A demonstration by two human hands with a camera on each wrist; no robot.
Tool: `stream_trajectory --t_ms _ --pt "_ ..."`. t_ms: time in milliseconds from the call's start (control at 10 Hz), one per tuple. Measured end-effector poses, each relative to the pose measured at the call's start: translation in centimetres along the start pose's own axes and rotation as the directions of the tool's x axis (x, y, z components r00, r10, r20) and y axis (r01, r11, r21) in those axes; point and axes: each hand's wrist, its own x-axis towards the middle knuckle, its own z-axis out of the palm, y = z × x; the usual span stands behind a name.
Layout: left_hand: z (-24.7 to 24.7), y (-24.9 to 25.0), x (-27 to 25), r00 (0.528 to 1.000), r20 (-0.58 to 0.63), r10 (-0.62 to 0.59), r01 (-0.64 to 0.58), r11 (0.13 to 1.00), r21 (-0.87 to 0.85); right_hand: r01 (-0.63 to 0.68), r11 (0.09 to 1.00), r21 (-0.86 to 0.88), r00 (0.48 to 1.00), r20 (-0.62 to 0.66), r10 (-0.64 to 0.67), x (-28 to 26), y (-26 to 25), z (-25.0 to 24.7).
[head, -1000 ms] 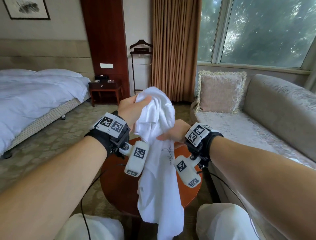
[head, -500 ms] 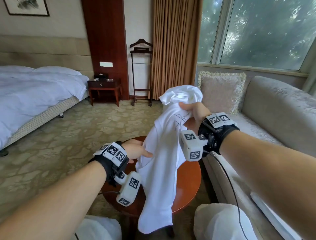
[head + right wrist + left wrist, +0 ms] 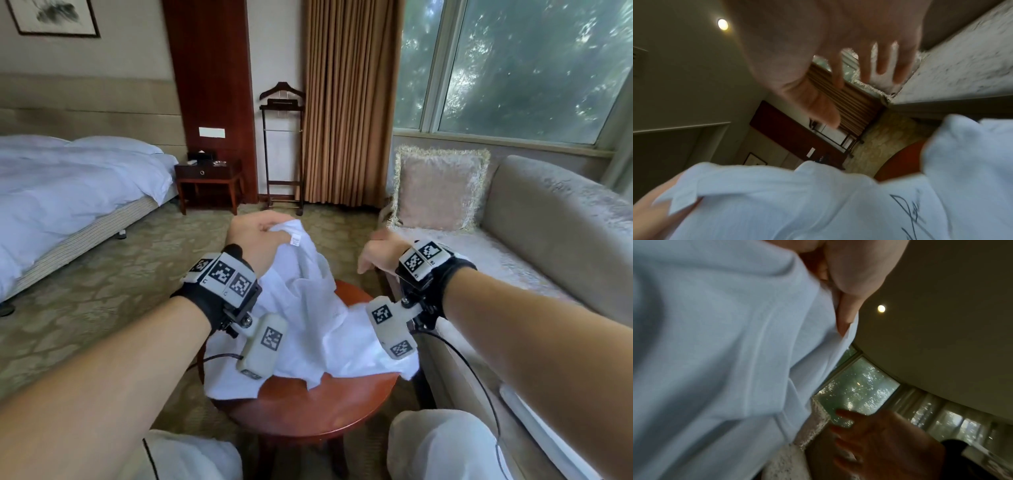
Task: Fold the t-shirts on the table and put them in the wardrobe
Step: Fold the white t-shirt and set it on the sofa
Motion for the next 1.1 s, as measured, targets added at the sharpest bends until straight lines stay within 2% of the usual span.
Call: stream_trajectory --t_ms 100,200,300,400,500,600,700,800,900,1100 --pt "0.9 1.8 -0.3 0.996 0.024 0.082 -0.081 0.995 -0.053 0.155 0.987 0.033 0.965 0.211 -0.158 -0.7 -1.8 1.1" --pt "1.0 3.2 -0.7 0.990 0.026 0.141 -0.140 0.988 -0.064 0.173 0.985 -0.012 0.934 0.319 -0.160 -1.5 -2.3 1.7" --pt "0.1 3.6 -0.4 0.987 0.008 0.161 -0.160 0.987 -0.024 0.140 0.987 0.084 0.942 0.295 -0.159 -1.6 -1.9 1.9" --pt "-1.2 2.9 0.5 0.993 -0.060 0.102 -0.095 0.990 0.107 0.135 0.990 0.034 0.976 0.166 -0.139 -2.0 -1.9 1.1" --pt "-2.1 2.4 0.5 0.983 -0.171 -0.071 0.108 0.970 0.216 0.153 0.988 0.021 0.988 -0.039 -0.152 -2.8 -2.5 -0.6" --pt "-2.9 2.6 -0.2 0.942 -0.204 -0.268 0.304 0.937 0.173 0.200 0.974 0.105 0.964 -0.201 -0.176 -3.9 -3.2 -1.9" --pt "-3.5 3.5 -0.9 0.904 -0.203 -0.376 0.397 0.915 0.072 0.251 0.957 0.147 0.919 -0.346 -0.188 -5.5 -4.2 -2.9" --pt "-4.2 5.2 -1.6 0.907 -0.238 -0.346 0.363 0.931 0.030 0.298 0.944 0.142 0.865 -0.458 -0.204 -7.4 -4.7 -3.9" --pt "-5.4 7.6 -2.4 0.929 -0.252 -0.272 0.285 0.958 0.016 0.313 0.940 0.138 0.848 -0.485 -0.211 -9.8 -5.1 -5.1" --pt "-7.6 12.9 -5.1 0.972 -0.217 -0.091 0.074 0.993 -0.087 0.336 0.923 0.188 0.880 -0.413 -0.236 -15.1 -6.9 -7.7"
